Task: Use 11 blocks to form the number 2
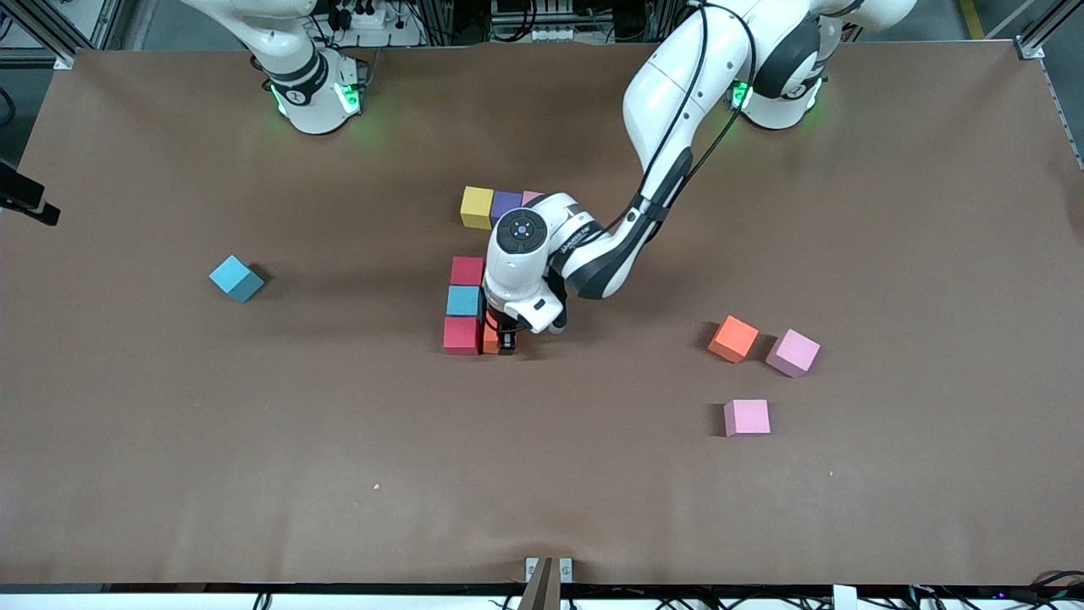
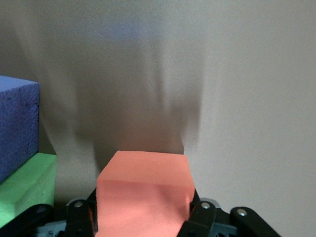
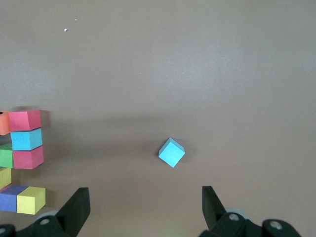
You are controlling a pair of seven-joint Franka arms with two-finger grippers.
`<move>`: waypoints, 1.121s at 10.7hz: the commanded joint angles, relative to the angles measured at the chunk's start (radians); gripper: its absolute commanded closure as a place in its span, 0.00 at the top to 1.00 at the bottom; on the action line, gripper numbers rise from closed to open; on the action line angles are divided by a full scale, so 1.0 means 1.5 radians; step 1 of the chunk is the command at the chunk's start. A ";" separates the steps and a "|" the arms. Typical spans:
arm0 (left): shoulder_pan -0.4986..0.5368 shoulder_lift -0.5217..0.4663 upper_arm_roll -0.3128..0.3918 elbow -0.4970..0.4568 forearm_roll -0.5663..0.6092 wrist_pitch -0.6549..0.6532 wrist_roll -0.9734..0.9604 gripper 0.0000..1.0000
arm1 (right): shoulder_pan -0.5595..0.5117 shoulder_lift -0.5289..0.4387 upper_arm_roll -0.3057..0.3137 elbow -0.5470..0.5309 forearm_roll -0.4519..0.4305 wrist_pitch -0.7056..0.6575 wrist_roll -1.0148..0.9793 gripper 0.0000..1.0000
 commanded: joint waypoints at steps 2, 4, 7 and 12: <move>-0.008 0.013 0.011 0.009 -0.017 -0.013 -0.004 0.42 | 0.000 0.005 0.000 0.016 0.011 0.002 0.000 1.00; -0.008 0.012 0.011 0.009 -0.016 -0.010 -0.001 0.47 | 0.001 0.005 0.002 0.016 0.005 0.001 -0.003 1.00; -0.008 0.011 0.012 0.012 -0.014 -0.001 0.000 0.74 | -0.005 0.005 -0.001 0.016 0.039 0.003 0.000 1.00; -0.009 0.006 0.012 0.012 -0.013 0.000 0.011 1.00 | 0.003 0.007 0.001 0.016 0.041 0.013 -0.006 1.00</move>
